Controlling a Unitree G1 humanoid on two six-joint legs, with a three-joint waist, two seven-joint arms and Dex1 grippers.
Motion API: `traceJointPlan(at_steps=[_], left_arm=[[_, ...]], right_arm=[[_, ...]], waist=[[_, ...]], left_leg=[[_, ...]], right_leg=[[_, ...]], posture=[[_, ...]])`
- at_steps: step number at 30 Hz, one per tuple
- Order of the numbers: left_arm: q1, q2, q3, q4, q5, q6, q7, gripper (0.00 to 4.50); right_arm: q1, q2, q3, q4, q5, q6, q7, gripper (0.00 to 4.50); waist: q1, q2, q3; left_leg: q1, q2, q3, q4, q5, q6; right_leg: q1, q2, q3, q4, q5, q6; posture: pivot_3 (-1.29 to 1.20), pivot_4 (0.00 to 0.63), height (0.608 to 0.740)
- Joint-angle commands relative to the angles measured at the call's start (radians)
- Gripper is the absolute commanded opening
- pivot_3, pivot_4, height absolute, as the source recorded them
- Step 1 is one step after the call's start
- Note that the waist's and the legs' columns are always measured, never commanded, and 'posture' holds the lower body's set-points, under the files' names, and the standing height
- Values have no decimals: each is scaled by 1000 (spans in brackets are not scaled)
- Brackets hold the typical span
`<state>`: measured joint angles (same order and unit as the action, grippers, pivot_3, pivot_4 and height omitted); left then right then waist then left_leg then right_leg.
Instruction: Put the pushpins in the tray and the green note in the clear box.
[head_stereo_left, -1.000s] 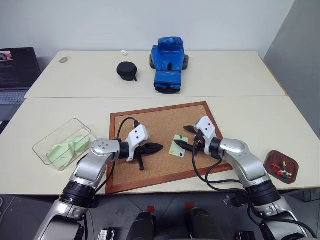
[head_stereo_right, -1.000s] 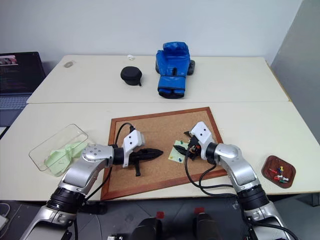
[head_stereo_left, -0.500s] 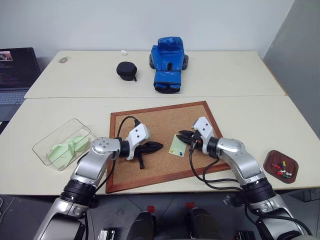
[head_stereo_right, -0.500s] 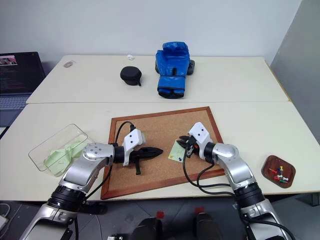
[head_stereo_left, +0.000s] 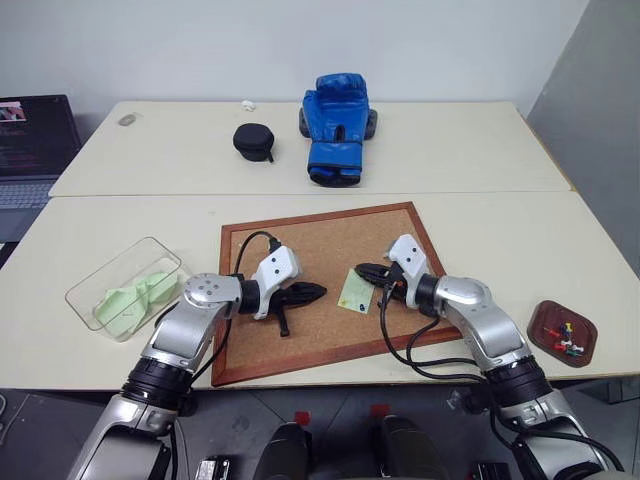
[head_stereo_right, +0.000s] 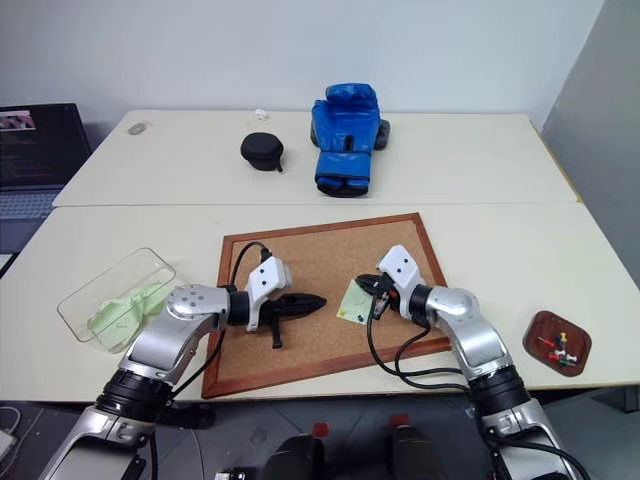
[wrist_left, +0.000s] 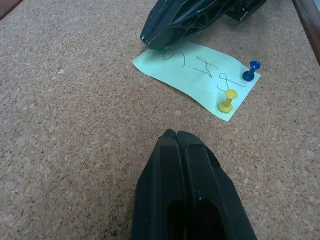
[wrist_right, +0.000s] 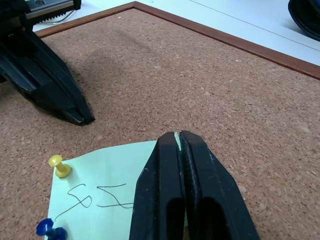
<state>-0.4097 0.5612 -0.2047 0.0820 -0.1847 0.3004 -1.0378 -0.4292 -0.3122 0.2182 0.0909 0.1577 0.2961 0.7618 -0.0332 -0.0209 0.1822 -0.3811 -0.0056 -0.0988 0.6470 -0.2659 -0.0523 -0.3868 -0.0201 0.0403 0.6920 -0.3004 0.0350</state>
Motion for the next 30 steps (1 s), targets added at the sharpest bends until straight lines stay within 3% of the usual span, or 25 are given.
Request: traceJointPlan(at_steps=[1,15,22,30], left_arm=[[-4,1,-6,-14,13,25,13,0],[-8,2,-13,-8,22,28,14,0],[-19,1,-14,11,27,16,14,0],[-19,-1,-14,13,30,10,19,0]], right_arm=[[-2,0,-26,-91,47,-10,26,67],[14,-15,-19,-114,20,-34,15,67],[39,-57,78,-87,-124,-241,16,67],[35,-54,94,-35,-201,-299,-34,67]], waist=[[0,0,0],[0,0,0],[0,0,0],[0,0,0]], left_leg=[[0,0,0,0,0,0],[1,0,0,0,0,0],[1,0,0,0,0,0],[1,0,0,0,0,0]], right_leg=[[0,0,0,0,0,0],[0,0,0,0,0,0],[0,0,0,0,0,0],[0,0,0,0,0,0]], posture=[[0,150,740],[0,150,740],[0,150,740],[0,150,740]])
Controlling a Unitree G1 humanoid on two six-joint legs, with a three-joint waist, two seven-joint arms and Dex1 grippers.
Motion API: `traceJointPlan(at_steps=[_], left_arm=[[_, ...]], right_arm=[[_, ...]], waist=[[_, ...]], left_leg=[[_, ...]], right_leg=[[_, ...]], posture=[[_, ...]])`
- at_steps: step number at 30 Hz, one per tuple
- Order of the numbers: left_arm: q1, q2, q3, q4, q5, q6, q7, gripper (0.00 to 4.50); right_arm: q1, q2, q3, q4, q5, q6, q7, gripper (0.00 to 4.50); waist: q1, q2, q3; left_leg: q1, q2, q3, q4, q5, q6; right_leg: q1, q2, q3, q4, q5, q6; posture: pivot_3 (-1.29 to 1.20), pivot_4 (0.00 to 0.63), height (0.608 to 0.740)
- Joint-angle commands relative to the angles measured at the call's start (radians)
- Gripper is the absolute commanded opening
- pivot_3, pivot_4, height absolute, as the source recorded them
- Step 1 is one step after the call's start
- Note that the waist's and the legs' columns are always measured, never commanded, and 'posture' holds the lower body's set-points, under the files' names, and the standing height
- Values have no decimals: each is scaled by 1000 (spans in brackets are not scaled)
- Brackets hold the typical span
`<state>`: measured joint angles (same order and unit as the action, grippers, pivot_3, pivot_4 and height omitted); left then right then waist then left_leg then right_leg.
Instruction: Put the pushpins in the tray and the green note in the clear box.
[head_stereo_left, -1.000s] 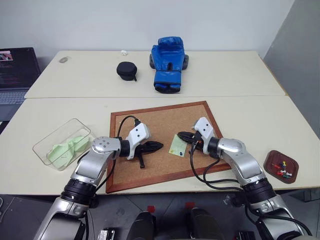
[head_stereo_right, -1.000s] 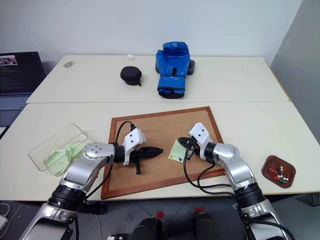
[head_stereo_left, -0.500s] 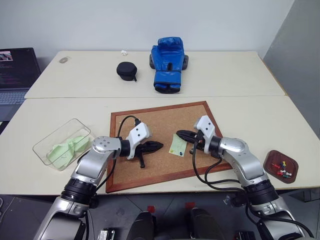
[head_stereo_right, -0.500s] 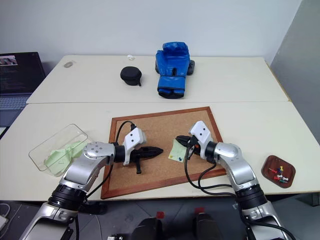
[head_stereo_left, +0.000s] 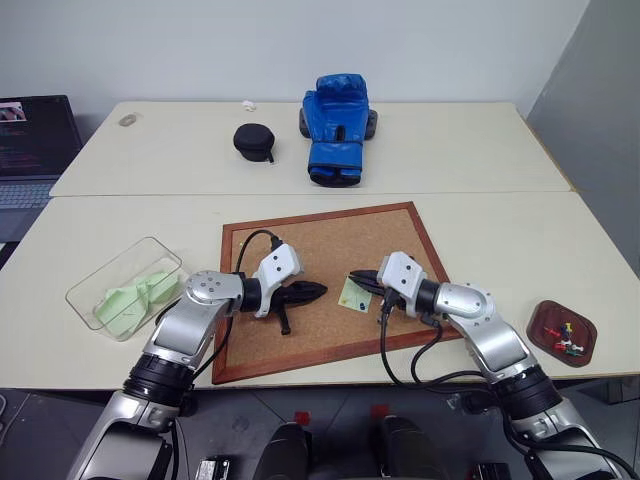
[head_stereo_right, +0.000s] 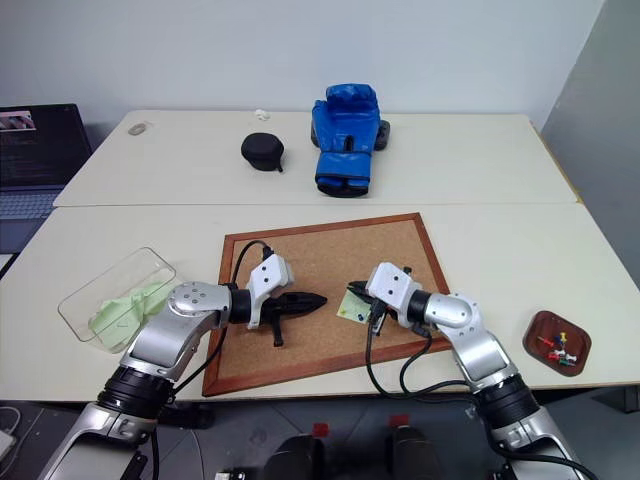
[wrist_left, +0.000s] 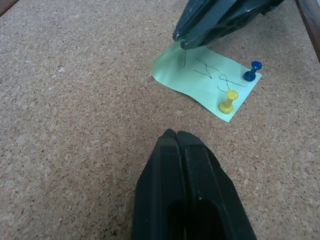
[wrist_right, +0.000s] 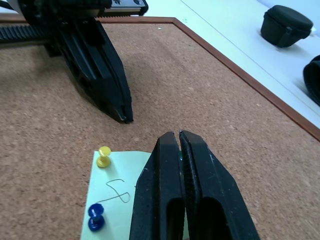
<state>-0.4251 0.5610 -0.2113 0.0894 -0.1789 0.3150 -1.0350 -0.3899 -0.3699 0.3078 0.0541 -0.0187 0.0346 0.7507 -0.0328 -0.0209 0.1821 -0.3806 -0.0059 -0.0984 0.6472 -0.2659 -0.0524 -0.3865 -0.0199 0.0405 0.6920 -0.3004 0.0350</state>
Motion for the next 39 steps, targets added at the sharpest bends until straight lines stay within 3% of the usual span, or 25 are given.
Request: traceJointPlan(at_steps=[1,18,28,39], left_arm=[[-1,-1,-8,3,24,-5,16,0],[11,-3,-8,-4,25,-11,17,0],[13,1,-4,-7,27,-12,16,0],[14,1,-4,-10,27,-9,18,0]], right_arm=[[-4,5,4,4,-31,-40,-29,67],[-6,17,10,27,-79,-64,-59,67],[7,45,-59,-40,62,7,-15,67],[0,79,-121,-81,176,212,-37,67]], waist=[[0,0,0],[0,0,0],[0,0,0],[0,0,0]], left_leg=[[0,0,0,0,0,0],[0,0,0,0,0,0],[0,0,0,0,0,0],[0,0,-1,0,0,0]], right_leg=[[0,0,0,0,0,0],[0,0,0,0,0,0],[0,0,0,0,0,0],[0,0,0,0,0,0]], posture=[[0,150,740],[0,150,740],[0,150,740],[0,150,740]])
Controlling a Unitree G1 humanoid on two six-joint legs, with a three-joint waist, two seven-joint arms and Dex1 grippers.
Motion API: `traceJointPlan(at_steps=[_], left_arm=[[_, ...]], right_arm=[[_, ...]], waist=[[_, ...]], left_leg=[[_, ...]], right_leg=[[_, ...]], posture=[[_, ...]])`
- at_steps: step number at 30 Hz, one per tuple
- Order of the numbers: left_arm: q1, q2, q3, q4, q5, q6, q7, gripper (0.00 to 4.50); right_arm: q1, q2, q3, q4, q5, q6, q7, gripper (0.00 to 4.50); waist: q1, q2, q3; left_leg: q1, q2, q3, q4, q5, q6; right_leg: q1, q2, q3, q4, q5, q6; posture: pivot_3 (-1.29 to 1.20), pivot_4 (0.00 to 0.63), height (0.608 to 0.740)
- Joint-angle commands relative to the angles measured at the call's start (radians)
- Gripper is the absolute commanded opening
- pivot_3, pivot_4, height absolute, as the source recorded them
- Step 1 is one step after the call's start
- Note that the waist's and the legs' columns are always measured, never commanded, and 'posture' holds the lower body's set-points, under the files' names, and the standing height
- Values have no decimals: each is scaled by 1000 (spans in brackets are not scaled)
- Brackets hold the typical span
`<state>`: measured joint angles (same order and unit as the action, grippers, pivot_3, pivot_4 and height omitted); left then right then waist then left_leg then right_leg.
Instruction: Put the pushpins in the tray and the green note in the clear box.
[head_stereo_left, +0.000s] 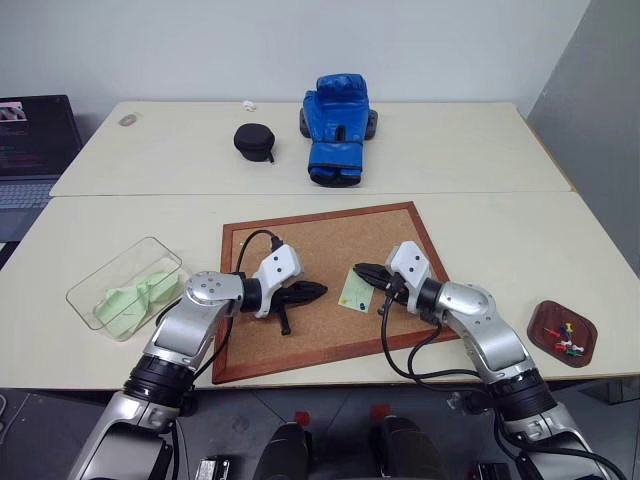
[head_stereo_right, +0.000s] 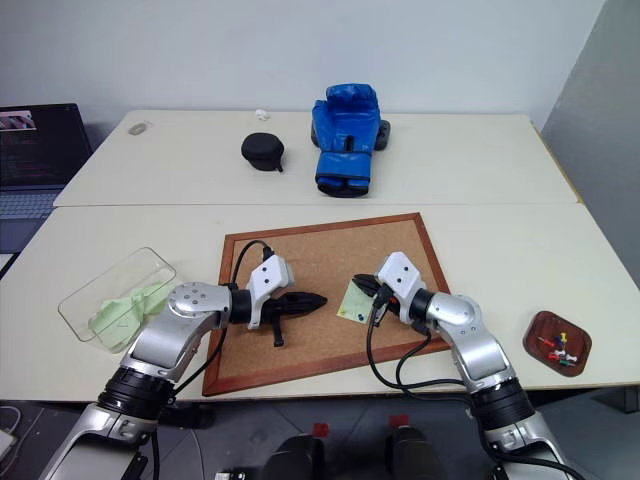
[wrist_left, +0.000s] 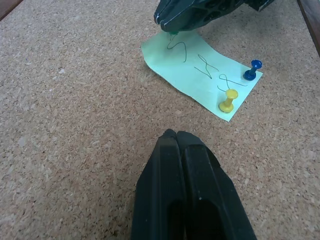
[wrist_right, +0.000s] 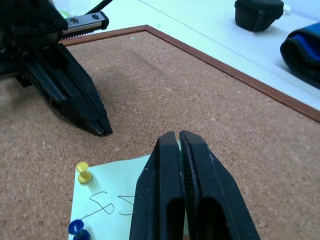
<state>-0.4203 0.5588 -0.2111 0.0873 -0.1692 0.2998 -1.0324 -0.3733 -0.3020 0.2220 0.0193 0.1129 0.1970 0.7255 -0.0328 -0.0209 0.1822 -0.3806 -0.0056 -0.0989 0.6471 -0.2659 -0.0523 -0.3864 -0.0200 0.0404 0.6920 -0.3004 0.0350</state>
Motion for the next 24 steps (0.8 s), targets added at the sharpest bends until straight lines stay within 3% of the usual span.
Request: traceJointPlan(at_steps=[1,24], left_arm=[[9,3,-4,-9,18,8,16,0],[6,2,-6,-4,19,11,18,0]], right_arm=[[-18,12,-39,-49,52,65,-12,67],[-49,13,-81,-67,126,180,-31,67]], waist=[[0,0,0],[0,0,0]], left_leg=[[0,0,0,0,0,0],[0,0,0,0,0,0]], right_leg=[[0,0,0,0,0,0],[0,0,0,0,0,0]], posture=[[0,150,740],[0,150,740]])
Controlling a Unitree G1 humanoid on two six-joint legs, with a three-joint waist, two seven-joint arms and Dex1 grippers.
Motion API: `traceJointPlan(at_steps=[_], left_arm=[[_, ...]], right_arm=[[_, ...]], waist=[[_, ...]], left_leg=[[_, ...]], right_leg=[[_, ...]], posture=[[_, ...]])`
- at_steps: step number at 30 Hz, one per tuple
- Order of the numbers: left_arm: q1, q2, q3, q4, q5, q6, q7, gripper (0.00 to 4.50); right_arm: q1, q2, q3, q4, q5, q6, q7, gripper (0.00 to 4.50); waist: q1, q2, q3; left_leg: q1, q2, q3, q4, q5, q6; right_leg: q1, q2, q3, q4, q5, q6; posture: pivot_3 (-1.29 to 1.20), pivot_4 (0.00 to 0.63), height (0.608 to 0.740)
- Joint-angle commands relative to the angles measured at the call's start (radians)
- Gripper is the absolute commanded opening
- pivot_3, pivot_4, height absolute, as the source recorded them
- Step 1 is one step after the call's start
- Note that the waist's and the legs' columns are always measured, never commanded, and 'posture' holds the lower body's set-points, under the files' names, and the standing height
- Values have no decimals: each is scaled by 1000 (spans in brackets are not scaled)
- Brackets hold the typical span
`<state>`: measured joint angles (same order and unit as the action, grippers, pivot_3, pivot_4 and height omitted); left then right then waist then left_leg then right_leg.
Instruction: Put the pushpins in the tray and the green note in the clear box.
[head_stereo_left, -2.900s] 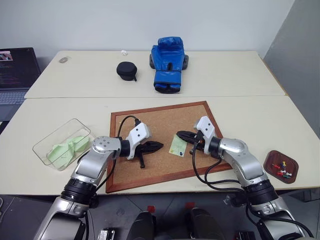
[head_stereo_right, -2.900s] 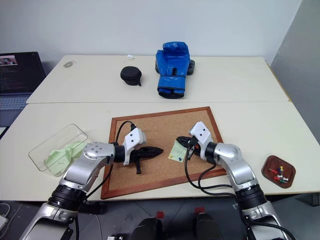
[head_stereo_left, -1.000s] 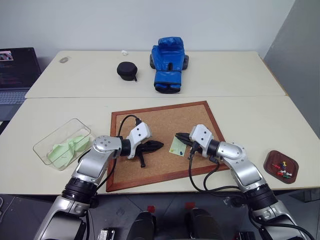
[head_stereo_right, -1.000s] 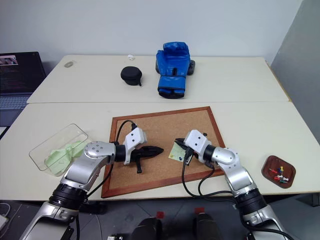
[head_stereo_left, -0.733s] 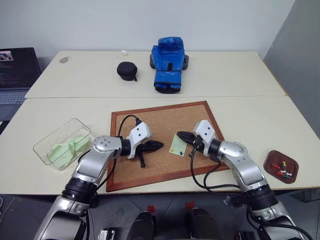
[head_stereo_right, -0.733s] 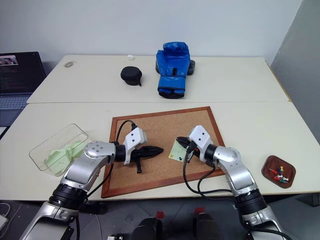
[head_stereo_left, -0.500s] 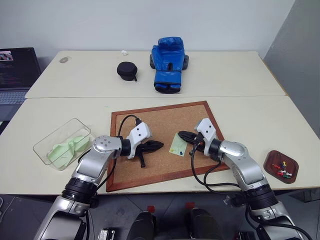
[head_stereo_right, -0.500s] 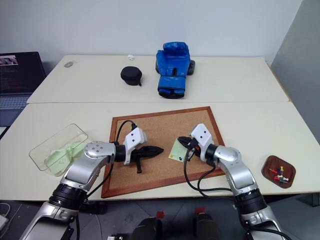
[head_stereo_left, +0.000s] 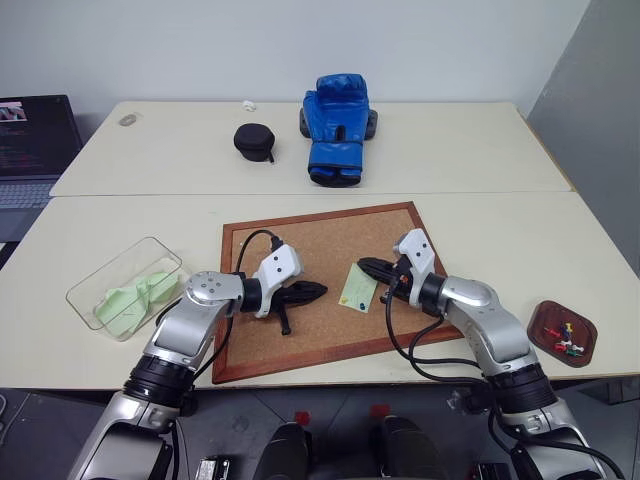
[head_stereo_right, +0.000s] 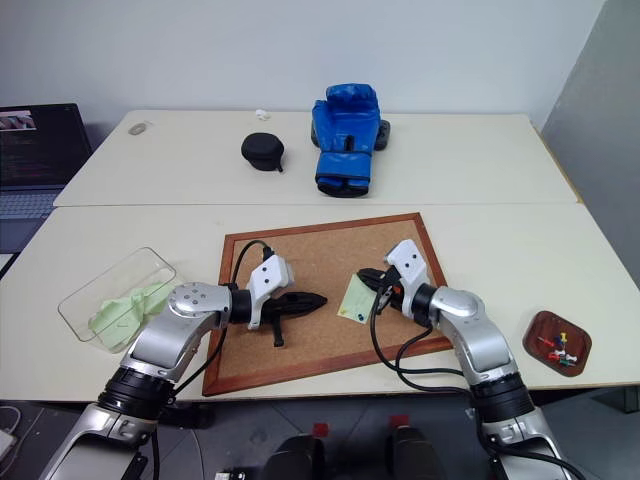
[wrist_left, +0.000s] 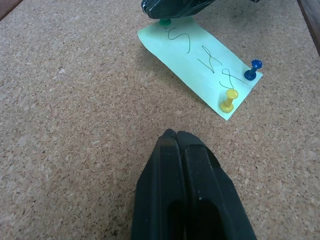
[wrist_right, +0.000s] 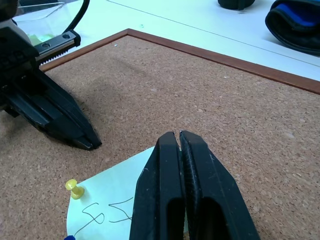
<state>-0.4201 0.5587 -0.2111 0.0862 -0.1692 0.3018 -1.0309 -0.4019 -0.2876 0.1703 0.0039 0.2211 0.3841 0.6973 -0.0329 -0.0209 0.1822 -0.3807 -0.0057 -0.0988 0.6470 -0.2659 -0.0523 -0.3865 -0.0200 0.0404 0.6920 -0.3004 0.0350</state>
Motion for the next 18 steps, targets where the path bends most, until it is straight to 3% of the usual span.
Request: traceJointPlan(at_steps=[1,8,18], left_arm=[[6,1,-5,-2,19,9,16,0],[8,0,-6,-5,19,9,19,0],[8,-1,-7,-6,20,8,22,0]], right_arm=[[-19,-5,-24,-54,13,-18,1,67],[7,-44,57,-68,-80,-172,34,67],[3,-48,50,-51,-82,-206,36,67]], waist=[[0,0,0],[0,0,0],[0,0,0]], left_leg=[[0,0,0,0,0,0],[0,0,0,0,0,0],[0,0,0,0,0,0]], right_leg=[[0,0,0,0,0,0],[0,0,0,0,0,0],[0,0,0,0,0,0]], posture=[[0,150,740],[0,150,740],[0,150,740]])
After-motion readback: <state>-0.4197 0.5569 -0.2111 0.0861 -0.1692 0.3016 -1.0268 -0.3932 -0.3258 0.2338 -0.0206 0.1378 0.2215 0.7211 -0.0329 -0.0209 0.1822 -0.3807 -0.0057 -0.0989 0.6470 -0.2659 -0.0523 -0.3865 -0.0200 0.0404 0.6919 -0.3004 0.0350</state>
